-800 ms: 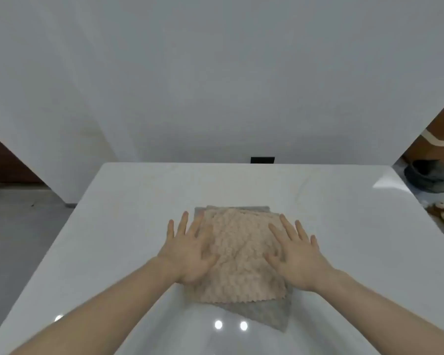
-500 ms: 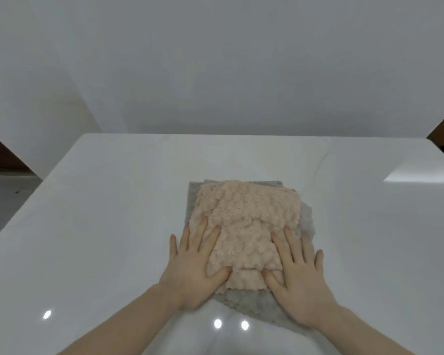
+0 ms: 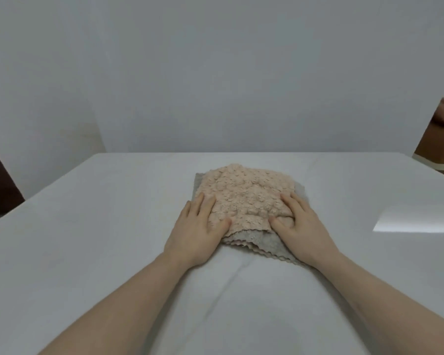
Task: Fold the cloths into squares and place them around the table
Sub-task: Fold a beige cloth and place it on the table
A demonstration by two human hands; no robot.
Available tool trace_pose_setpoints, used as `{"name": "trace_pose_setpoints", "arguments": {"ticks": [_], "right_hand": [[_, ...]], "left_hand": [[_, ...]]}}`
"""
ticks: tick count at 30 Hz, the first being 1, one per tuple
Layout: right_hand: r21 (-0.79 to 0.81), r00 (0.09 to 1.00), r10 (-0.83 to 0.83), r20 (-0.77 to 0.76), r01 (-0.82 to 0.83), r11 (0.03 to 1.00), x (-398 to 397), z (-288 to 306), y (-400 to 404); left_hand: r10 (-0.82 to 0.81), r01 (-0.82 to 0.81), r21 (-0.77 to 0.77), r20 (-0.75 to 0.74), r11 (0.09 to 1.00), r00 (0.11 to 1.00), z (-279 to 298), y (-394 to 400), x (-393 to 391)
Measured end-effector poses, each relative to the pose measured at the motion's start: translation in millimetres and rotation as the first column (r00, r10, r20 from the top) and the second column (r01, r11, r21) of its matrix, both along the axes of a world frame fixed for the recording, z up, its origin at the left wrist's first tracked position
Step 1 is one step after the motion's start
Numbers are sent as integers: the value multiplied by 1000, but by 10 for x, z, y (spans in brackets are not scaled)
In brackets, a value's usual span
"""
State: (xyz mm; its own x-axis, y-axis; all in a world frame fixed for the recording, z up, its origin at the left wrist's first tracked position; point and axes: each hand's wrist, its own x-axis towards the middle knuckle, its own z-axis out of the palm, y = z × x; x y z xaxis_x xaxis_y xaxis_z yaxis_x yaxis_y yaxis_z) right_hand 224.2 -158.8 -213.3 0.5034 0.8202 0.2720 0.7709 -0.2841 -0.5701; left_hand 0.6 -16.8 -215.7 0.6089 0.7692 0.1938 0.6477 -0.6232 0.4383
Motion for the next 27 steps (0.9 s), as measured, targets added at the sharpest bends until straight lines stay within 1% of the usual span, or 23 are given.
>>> {"name": "trace_pose_setpoints", "arguments": {"ticks": [2,6,10,13,15,17,23,27], "right_hand": [[39,1000,-12,17,12,999,-81,-6,-146],[14,996,1,87,-3,1000,-268,-55,-452],[53,994,-23,104,17,998,-315,-46,-552],[88,992,-28,127,17,996,-329,-70,-569],[151,986,-25,163,1,989,-325,-81,-552],[189,986,-24,164,-8,982,-299,-98,-523],[191,993,-48,106,27,981,-244,-126,-478],[229,994,-58,87,37,973,-234,-126,-488]], "left_hand": [[30,-30,-17,16,999,999,-9,-202,-119],[30,-31,8,51,999,998,-21,-538,-351],[73,-96,103,210,990,975,-44,-585,-409],[92,-142,173,267,975,959,-58,-588,-411],[101,-162,209,276,964,956,-53,-576,-415],[101,-163,208,282,965,954,-59,-559,-414],[50,-100,187,257,977,965,-21,-566,-364],[30,-103,244,283,964,959,-14,-599,-371]]}}
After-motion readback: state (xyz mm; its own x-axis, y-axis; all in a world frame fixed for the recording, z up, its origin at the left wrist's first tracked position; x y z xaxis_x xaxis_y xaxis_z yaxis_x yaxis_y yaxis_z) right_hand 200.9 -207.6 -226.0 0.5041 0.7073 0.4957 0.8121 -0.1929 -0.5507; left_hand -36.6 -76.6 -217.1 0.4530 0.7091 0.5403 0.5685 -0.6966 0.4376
